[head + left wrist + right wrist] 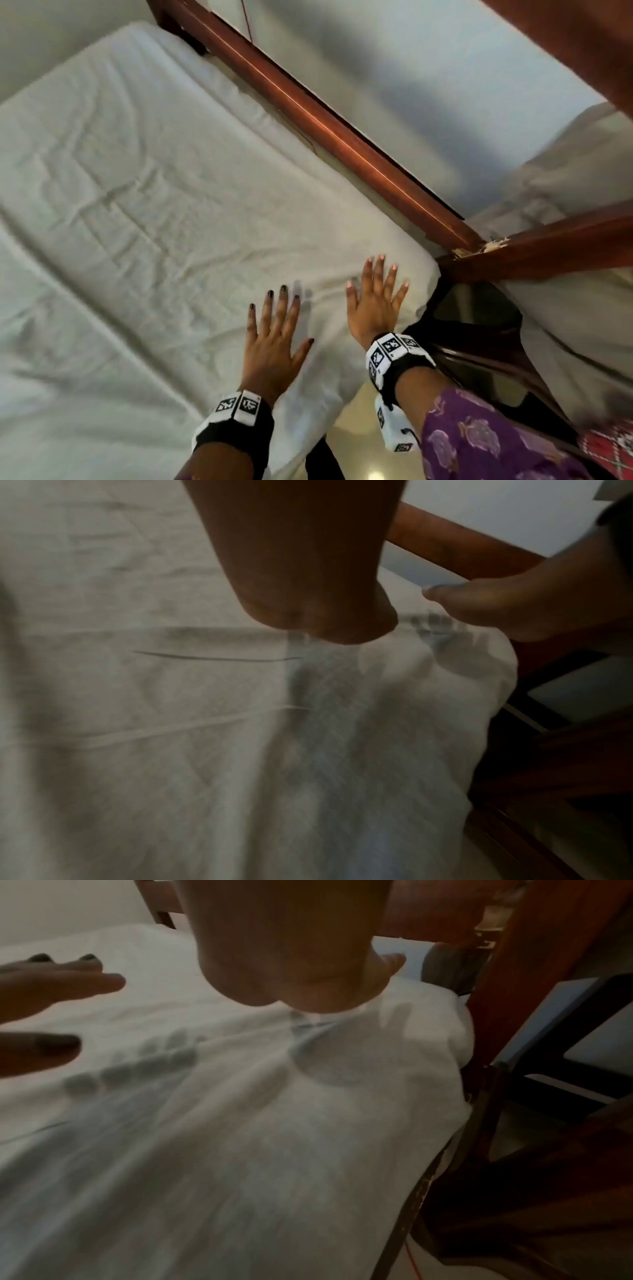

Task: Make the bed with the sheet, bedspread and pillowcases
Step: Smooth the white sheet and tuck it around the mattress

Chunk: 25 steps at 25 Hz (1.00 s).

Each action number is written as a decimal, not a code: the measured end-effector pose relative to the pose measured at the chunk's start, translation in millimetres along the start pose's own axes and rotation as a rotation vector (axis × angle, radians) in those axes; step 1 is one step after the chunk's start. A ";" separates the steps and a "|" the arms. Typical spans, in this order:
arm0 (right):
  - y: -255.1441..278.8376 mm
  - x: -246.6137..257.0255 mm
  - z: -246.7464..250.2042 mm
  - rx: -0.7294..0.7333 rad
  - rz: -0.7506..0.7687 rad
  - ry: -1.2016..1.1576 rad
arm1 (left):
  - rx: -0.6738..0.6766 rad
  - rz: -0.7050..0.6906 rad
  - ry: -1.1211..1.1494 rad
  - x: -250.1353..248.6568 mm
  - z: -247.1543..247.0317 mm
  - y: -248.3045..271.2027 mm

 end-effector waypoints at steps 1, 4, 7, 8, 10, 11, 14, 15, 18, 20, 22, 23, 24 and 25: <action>-9.5 -10.8 0.9 -0.015 -0.025 0.017 | 0.022 -0.026 0.015 -8.4 -8.9 -4.0; -35.3 -44.2 -6.5 0.046 -0.071 0.084 | 0.066 -0.123 0.022 -32.6 -35.6 -14.6; -44.7 -72.4 -22.4 0.104 -0.103 0.065 | 0.166 -0.178 -0.001 -50.3 -64.9 -25.8; -43.9 -78.0 -28.3 0.095 -0.106 0.052 | 0.191 -0.183 -0.002 -54.9 -72.1 -26.3; -38.4 -87.5 -29.8 0.021 -0.146 0.045 | 0.245 -0.153 0.004 -62.6 -86.1 -22.1; -33.3 -91.4 -30.9 -0.012 -0.187 0.016 | 0.273 -0.137 0.010 -65.5 -90.4 -18.5; -19.1 -103.9 -34.9 -0.011 -0.383 -0.144 | 0.282 -0.176 0.018 -74.0 -97.7 -4.0; -15.6 -105.2 -34.7 -0.019 -0.430 -0.182 | 0.293 -0.186 0.011 -76.1 -96.8 0.3; -14.5 -79.1 -17.4 -0.157 -0.214 -0.104 | 0.153 -0.200 0.020 -76.6 -87.3 7.8; -8.4 -46.7 -13.7 -0.205 0.074 -0.038 | 0.052 -0.119 0.081 -64.9 -76.9 15.7; 9.7 -17.0 -24.2 -0.190 0.323 0.039 | -0.012 -0.017 0.127 -45.2 -70.6 32.9; 20.0 -6.6 -34.1 -0.162 0.416 0.093 | -0.011 0.000 0.125 -36.3 -71.7 43.2; 31.2 0.2 -45.3 -0.128 0.491 0.150 | -0.008 0.002 0.115 -30.0 -74.5 54.5; 42.6 3.9 -56.1 -0.099 0.549 0.193 | -0.005 0.007 0.106 -25.6 -77.8 64.3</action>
Point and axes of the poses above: each hand's wrist, its own y-axis away from the middle knuckle, its own z-axis out of the back of the hand, x = y × z, the point moved 6 cm from there along -y, towards the middle knuckle, and after that the axes turned 8 degrees about y, right-handed, at the moved point
